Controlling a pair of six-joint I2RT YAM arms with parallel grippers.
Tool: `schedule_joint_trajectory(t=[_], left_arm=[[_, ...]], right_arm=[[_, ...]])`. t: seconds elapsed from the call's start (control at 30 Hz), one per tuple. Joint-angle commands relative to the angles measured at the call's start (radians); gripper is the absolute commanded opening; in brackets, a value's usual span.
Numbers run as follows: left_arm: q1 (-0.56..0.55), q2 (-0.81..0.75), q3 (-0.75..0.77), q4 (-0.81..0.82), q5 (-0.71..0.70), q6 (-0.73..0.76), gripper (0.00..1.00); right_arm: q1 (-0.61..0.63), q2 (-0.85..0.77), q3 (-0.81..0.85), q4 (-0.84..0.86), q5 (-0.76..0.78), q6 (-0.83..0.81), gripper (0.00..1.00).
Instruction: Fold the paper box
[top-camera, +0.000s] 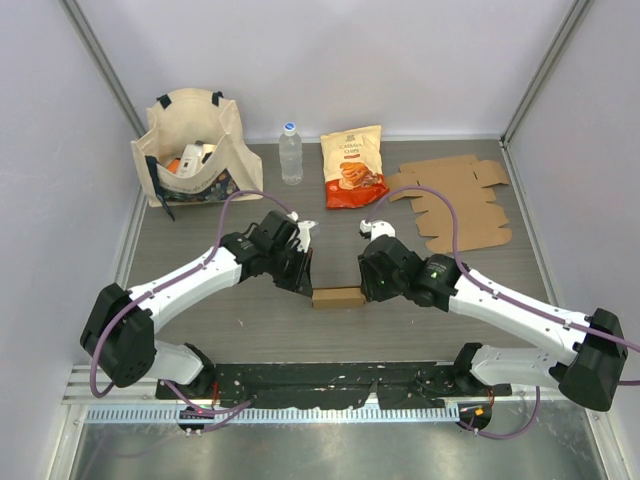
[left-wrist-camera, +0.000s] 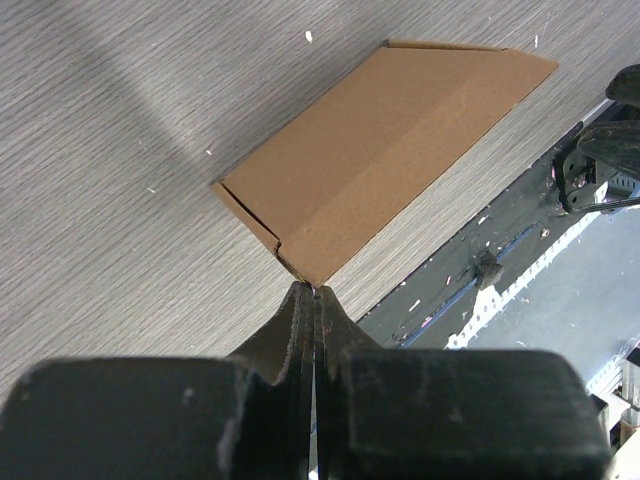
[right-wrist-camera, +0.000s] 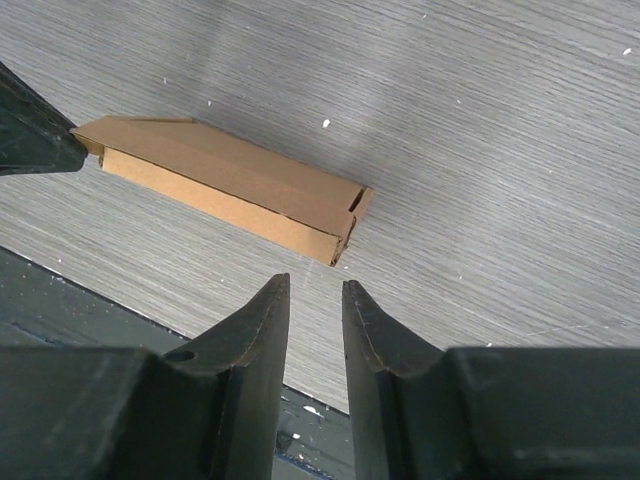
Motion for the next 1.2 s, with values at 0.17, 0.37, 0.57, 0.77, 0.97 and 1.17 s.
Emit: schedule_joint_trajectory(t=[0.17, 0.37, 0.57, 0.77, 0.97, 1.17], left_arm=[[-0.007, -0.029, -0.003, 0.005, -0.016, 0.006, 0.02], [-0.009, -0.029, 0.0, 0.002, -0.013, 0.008, 0.02], [-0.01, -0.029, 0.001, 0.002, -0.013, 0.012, 0.02], [-0.013, -0.024, 0.001, 0.005, -0.01, 0.014, 0.01], [-0.015, -0.025, 0.0, 0.005, -0.01, 0.017, 0.01], [-0.015, -0.025, 0.0, 0.005, -0.01, 0.02, 0.01]], right_arm=[[-0.011, 0.01, 0.023, 0.03, 0.017, -0.065, 0.33], [-0.018, 0.062, 0.028, 0.069, -0.002, -0.076, 0.24], [-0.02, 0.074, 0.017, 0.077, 0.029, -0.083, 0.18], [-0.021, 0.092, 0.019, 0.079, 0.038, -0.088, 0.18], [-0.02, 0.096, 0.017, 0.077, 0.05, -0.09, 0.22], [-0.023, 0.105, 0.026, 0.069, 0.06, -0.094, 0.25]])
